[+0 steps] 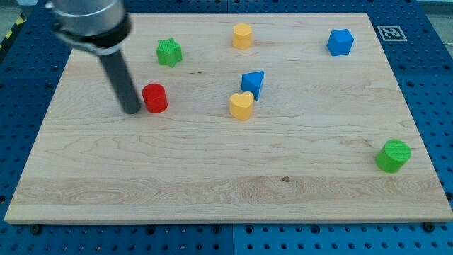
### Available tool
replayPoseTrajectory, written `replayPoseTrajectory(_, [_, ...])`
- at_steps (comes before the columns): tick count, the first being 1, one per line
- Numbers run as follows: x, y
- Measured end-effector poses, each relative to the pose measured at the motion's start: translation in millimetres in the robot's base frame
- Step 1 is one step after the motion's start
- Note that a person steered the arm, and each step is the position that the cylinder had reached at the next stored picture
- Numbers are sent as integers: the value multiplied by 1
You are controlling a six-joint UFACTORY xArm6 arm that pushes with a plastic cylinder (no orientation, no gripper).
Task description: Push the yellow heart to the bottom right of the blue triangle
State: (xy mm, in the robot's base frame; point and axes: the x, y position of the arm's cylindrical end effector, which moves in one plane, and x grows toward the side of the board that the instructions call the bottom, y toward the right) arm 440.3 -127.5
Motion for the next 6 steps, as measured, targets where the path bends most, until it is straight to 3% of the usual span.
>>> replayPoseTrajectory(1, [13, 132])
replayPoseTrajectory(2, [16, 194])
replayPoseTrajectory(6, [21, 192])
